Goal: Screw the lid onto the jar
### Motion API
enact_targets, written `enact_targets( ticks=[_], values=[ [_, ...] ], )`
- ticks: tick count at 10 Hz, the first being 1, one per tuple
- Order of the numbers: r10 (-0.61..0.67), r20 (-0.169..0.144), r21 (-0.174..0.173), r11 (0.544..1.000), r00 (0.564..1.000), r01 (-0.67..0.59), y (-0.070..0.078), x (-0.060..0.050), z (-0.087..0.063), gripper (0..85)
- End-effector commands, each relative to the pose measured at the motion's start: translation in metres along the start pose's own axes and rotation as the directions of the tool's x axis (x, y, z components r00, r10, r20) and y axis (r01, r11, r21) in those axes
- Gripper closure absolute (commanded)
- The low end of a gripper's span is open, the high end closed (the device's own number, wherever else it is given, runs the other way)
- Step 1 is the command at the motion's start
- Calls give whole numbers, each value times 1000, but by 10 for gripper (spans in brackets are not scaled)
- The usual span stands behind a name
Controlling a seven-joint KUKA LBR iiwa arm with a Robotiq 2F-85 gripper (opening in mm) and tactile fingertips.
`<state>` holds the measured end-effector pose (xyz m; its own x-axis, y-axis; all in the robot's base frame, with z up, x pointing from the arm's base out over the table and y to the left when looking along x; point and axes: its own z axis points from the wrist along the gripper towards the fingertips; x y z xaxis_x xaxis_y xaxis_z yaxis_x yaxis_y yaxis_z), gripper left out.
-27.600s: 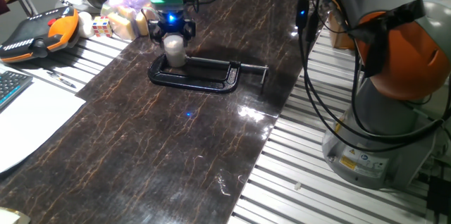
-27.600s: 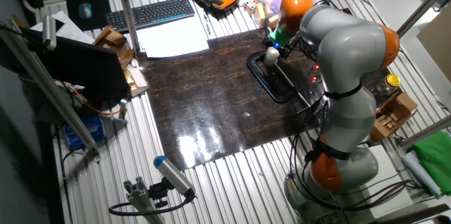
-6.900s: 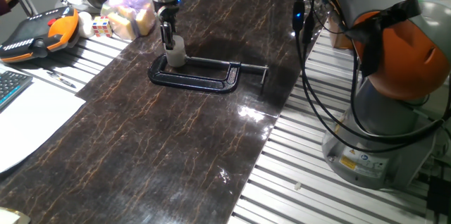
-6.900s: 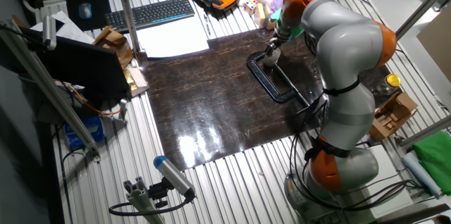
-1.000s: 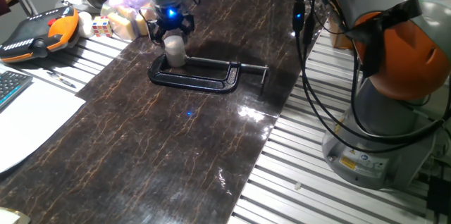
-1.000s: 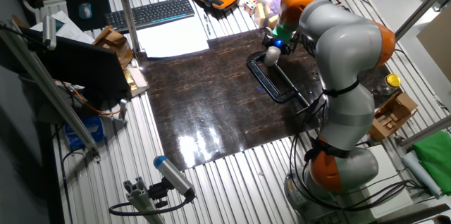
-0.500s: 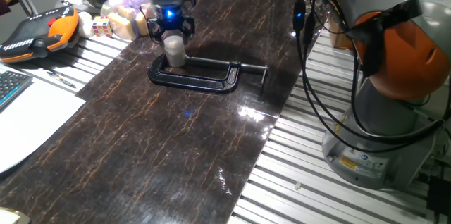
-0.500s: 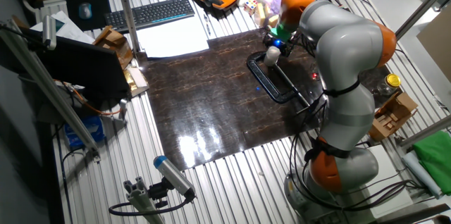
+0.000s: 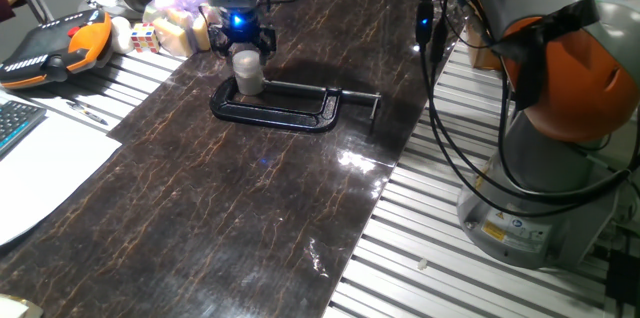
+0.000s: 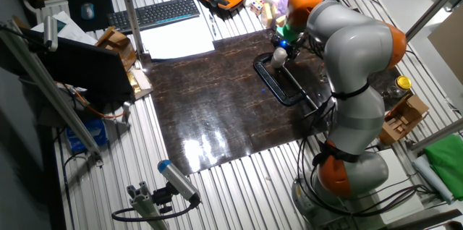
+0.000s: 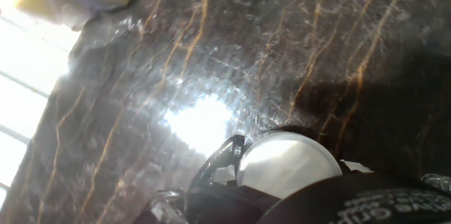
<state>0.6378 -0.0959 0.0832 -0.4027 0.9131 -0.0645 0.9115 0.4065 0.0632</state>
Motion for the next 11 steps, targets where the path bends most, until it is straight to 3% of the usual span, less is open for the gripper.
enact_targets(
  ticks=[1, 11],
  values=[
    [62, 5, 4, 998, 998, -62, 0, 0, 0, 147],
    [248, 24, 17, 968, 968, -248, 0, -1, 0, 147]
  ],
)
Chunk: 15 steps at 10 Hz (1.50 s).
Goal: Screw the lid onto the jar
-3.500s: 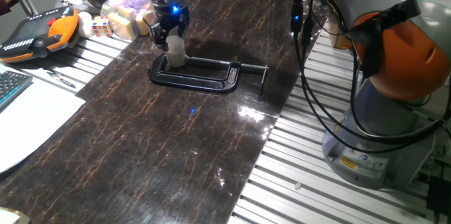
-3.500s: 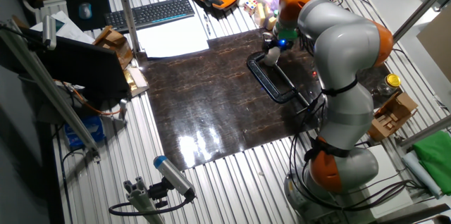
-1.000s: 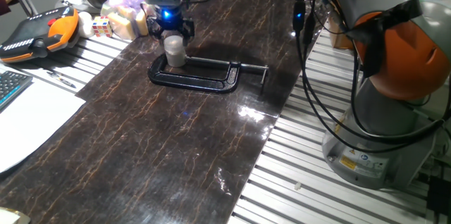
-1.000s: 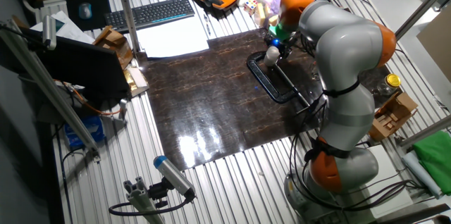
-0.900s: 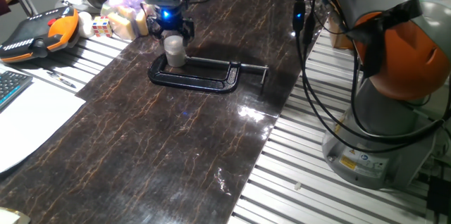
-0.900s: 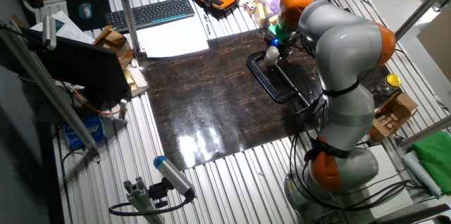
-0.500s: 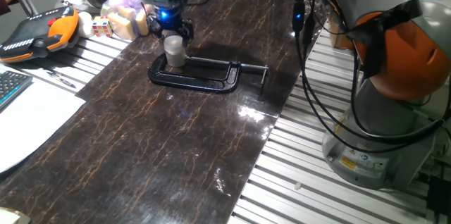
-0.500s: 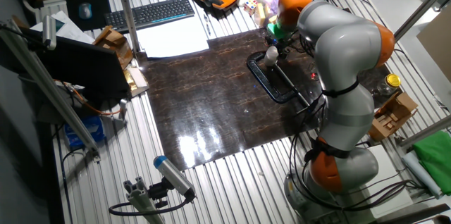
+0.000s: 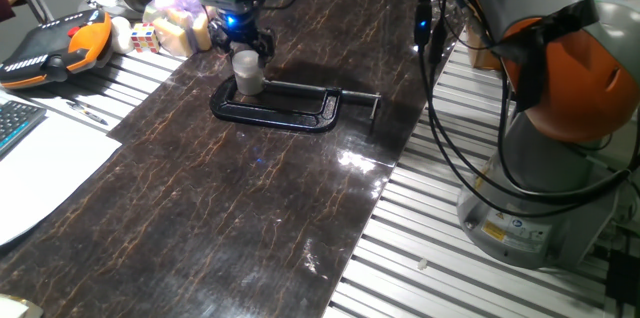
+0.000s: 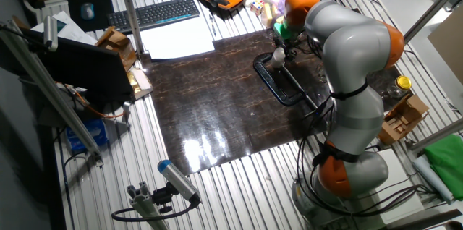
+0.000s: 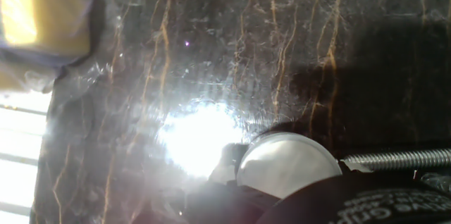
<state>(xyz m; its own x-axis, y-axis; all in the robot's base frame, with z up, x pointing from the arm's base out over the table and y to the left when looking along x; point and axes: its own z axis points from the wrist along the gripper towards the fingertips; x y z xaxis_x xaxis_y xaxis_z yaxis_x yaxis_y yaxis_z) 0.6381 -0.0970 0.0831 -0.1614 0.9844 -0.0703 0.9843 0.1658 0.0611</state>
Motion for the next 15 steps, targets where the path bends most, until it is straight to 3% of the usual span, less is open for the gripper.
enact_targets(
  ticks=[1, 9, 13, 15],
  values=[
    [19, 0, 1, 1000, 1000, -19, 0, 0, 0, 147],
    [155, 6, 21, 988, 988, -155, 0, -1, 1, 143],
    [168, 10, 24, 985, 986, -168, 0, -1, 2, 3],
    [135, 10, 33, 990, 991, -135, 0, -1, 1, 0]
  ],
)
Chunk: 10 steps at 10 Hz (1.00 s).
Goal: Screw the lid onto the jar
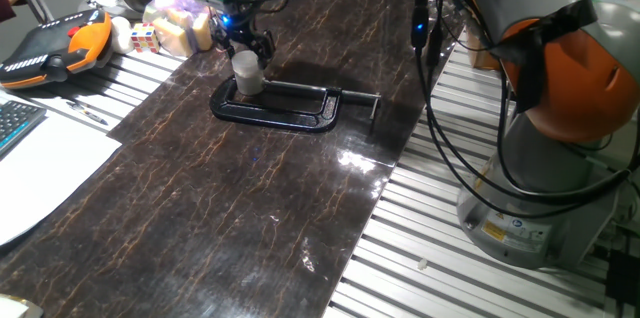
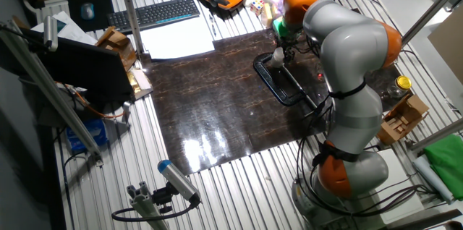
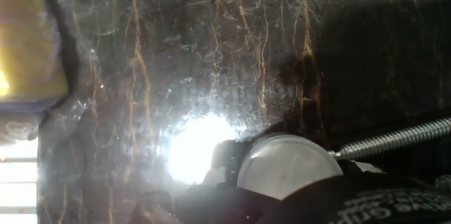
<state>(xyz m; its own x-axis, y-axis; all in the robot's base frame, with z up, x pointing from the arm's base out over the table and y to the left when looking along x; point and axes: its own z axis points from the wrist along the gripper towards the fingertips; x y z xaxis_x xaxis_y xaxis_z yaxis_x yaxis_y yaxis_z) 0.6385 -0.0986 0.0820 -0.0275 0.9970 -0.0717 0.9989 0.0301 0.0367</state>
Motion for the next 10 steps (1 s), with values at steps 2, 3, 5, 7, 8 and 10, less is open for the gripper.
enact_targets(
  ticks=[2, 3, 5, 7, 8, 10],
  values=[
    [-220, 9, -12, 975, 975, 220, 0, 0, 0, 0],
    [-361, 16, -19, 932, 933, 361, 0, 0, 0, 0],
    [-607, 12, -32, 794, 795, 607, 0, 0, -1, 0],
    [-762, 4, -39, 647, 648, 761, 0, 0, 0, 0],
    [-815, 7, -45, 579, 579, 814, 0, 0, 0, 0],
    [-906, 23, -35, 422, 423, 906, -1, 0, -2, 0]
  ],
)
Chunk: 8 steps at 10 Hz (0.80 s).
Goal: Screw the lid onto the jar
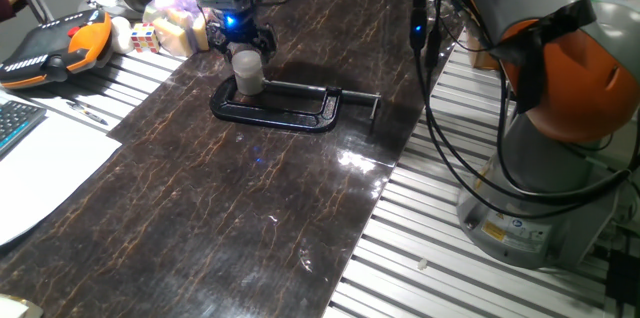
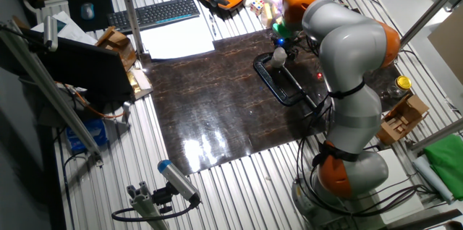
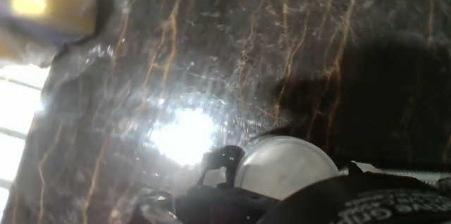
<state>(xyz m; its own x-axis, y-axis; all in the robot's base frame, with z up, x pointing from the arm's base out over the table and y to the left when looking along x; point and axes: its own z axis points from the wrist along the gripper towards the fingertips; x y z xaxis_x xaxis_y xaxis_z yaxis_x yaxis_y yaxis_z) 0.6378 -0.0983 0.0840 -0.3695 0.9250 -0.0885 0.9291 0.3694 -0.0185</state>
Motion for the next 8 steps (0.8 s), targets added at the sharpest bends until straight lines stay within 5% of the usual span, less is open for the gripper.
enact_targets(
  ticks=[1, 4, 8],
  values=[
    [-758, 47, -47, 649, 650, 760, 0, 0, -1, 0],
    [-865, 55, -61, 496, 499, 866, 0, 0, -1, 0],
    [-922, 59, -76, 378, 382, 923, 0, 0, -1, 0]
  ],
)
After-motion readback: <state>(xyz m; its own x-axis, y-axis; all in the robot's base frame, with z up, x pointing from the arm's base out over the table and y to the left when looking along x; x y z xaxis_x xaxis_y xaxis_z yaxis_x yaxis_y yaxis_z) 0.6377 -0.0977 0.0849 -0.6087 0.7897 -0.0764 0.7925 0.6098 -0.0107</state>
